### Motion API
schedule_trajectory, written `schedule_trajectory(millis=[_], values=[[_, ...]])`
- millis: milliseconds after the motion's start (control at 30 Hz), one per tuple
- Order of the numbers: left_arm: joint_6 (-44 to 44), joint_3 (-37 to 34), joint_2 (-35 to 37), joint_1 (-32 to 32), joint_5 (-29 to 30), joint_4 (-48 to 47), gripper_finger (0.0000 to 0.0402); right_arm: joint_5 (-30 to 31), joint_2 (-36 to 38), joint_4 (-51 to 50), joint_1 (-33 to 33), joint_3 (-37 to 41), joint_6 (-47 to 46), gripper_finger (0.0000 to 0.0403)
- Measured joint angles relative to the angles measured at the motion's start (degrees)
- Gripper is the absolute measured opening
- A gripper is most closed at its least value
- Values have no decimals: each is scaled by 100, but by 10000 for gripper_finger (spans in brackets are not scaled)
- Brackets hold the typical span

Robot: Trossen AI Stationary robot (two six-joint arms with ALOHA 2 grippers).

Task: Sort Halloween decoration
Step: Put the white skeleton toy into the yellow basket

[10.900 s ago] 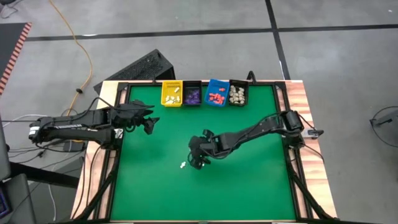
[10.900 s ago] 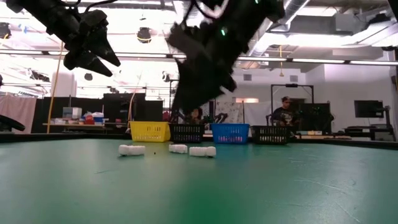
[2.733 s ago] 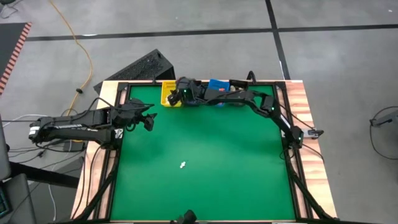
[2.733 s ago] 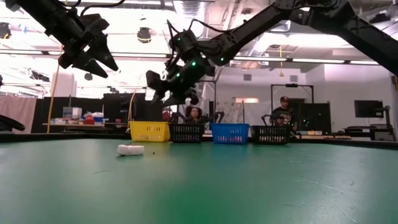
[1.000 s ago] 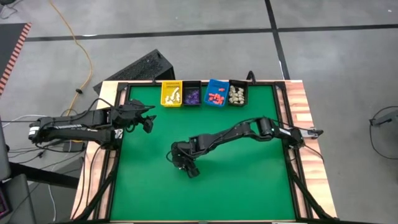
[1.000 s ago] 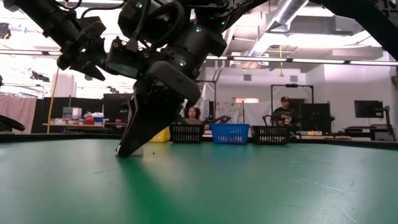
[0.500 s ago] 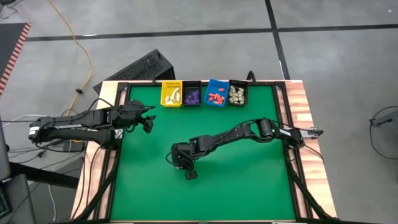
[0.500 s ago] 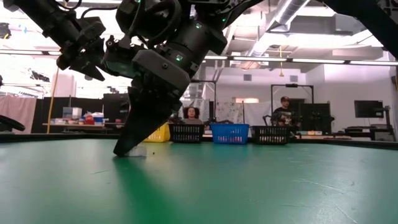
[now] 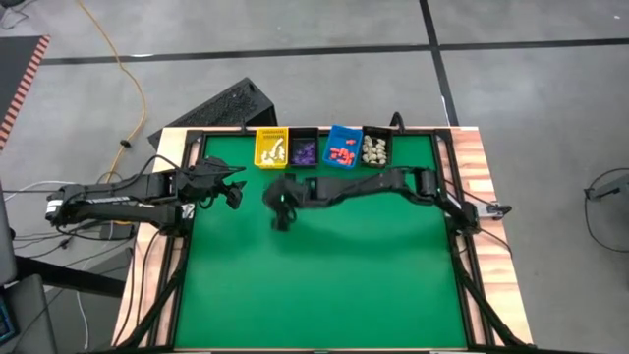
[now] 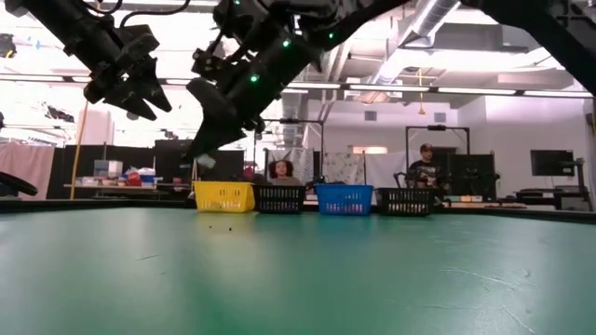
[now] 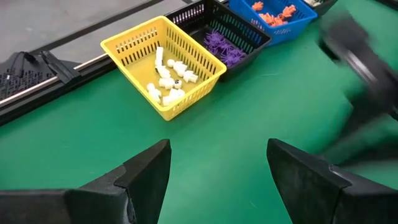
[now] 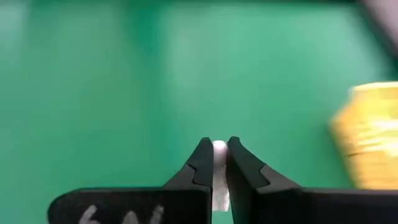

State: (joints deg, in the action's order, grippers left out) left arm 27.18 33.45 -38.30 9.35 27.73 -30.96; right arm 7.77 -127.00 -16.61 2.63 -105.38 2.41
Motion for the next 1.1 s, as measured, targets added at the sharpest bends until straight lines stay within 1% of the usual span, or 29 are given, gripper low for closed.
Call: schedule_trajectory(millis=[133, 233, 300, 567, 767, 833, 933, 1100], values=[[7, 0, 0, 1, 4, -2, 256, 172, 13, 716, 458, -9, -388, 42], [33, 0, 0, -1, 15, 0, 256, 205, 11, 920, 732, -9, -603, 42], [35, 0, 0, 0, 19, 0, 256, 307, 11, 988, 867, -9, -703, 42], [170, 0, 0, 1, 114, -2, 256, 299, 11, 1099, 1376, -9, -925, 42], [173, 0, 0, 1, 162, -2, 256, 268, 11, 1199, 1659, -11, -1430, 48], [171, 0, 0, 1, 162, -2, 256, 262, 11, 1239, 1755, -11, -1464, 49], [181, 0, 0, 1, 162, -2, 256, 220, 11, 1362, 1832, -13, -1461, 59], [188, 0, 0, 1, 161, -2, 256, 74, 11, 1492, 1841, -15, -1461, 91]])
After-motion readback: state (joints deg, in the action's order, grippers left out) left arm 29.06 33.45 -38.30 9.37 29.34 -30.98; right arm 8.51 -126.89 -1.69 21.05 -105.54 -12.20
